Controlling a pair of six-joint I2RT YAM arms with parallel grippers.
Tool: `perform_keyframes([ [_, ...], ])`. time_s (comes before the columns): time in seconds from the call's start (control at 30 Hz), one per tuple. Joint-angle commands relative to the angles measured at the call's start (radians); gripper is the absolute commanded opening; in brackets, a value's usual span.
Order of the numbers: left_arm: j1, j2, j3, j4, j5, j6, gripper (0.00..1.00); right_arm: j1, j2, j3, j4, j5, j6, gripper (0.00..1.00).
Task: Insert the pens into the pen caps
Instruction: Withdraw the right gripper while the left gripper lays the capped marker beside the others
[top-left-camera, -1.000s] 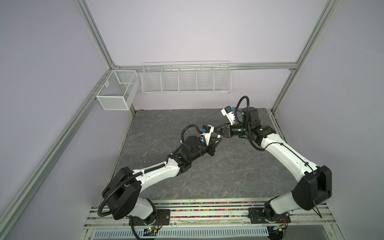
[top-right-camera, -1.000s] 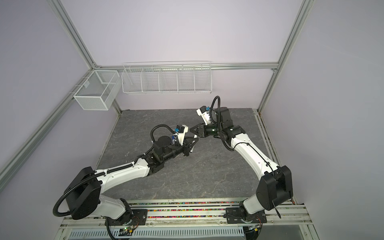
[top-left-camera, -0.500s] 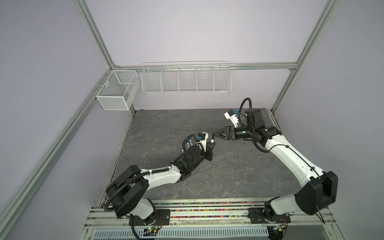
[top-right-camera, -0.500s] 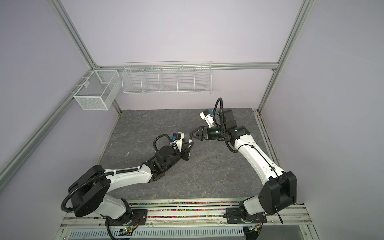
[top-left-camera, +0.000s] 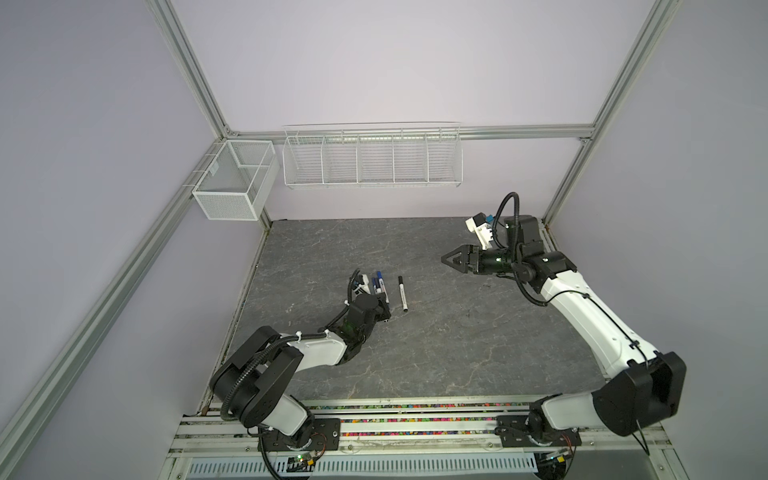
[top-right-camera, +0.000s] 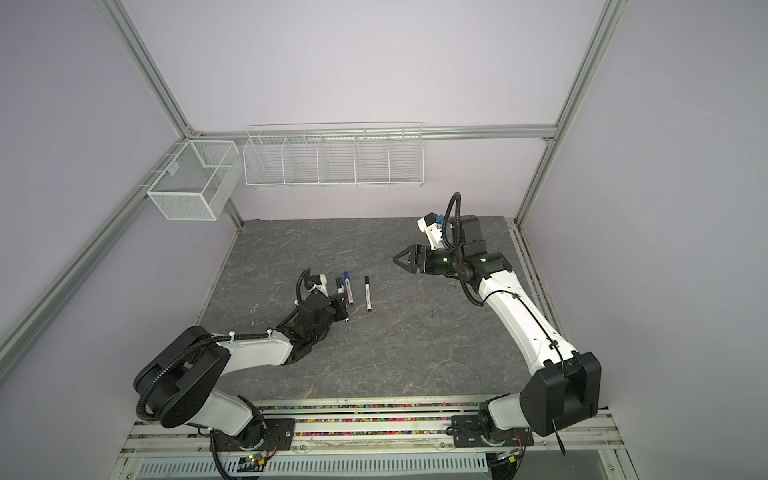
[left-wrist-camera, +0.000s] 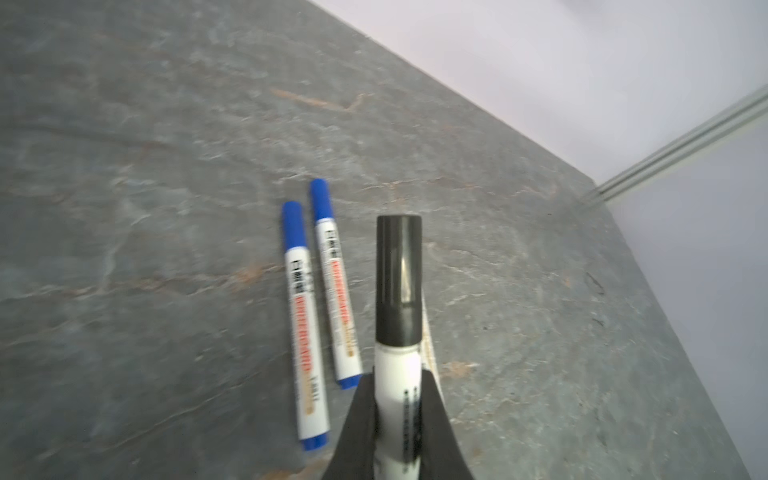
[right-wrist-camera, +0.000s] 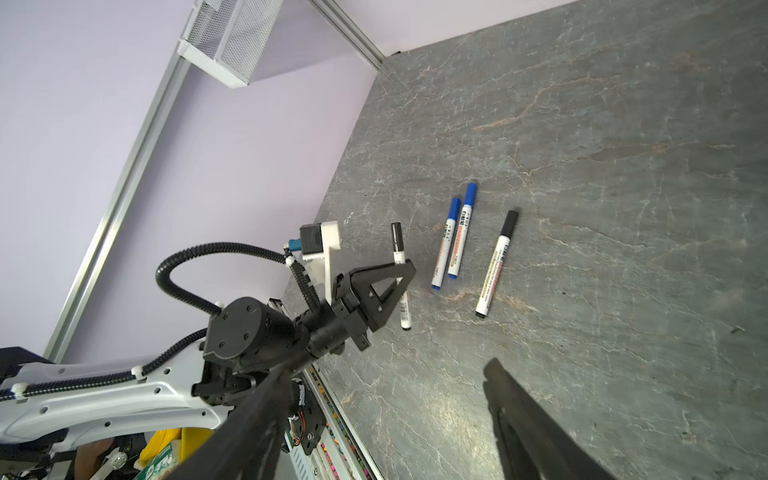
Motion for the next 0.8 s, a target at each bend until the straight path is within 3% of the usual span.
perform_keyframes([
  [0.0, 0.054, 0.004, -0.007, -0.089, 0.018, -0.067, 0.0, -0.002, 0.025, -0.014, -0.034, 0.027, -0.018, 0.77],
  [0.23, 0.142, 0.107, 0.044, -0.127, 0.07, -0.059, 0.04, -0.002, 0.035, -0.006, -0.057, 0.04, -0.037, 0.76],
  [0.43, 0.181, 0.2, 0.101, -0.134, 0.176, -0.059, 0.2, -0.002, 0.037, -0.001, -0.086, 0.055, -0.059, 0.75],
  [0.5, 0.19, 0.218, 0.117, -0.145, 0.207, -0.061, 0.32, -0.002, 0.036, -0.003, -0.093, 0.064, -0.063, 0.75],
  [0.77, 0.195, 0.183, 0.113, -0.154, 0.219, -0.079, 0.4, -0.002, 0.03, -0.001, -0.107, 0.083, -0.079, 0.75],
])
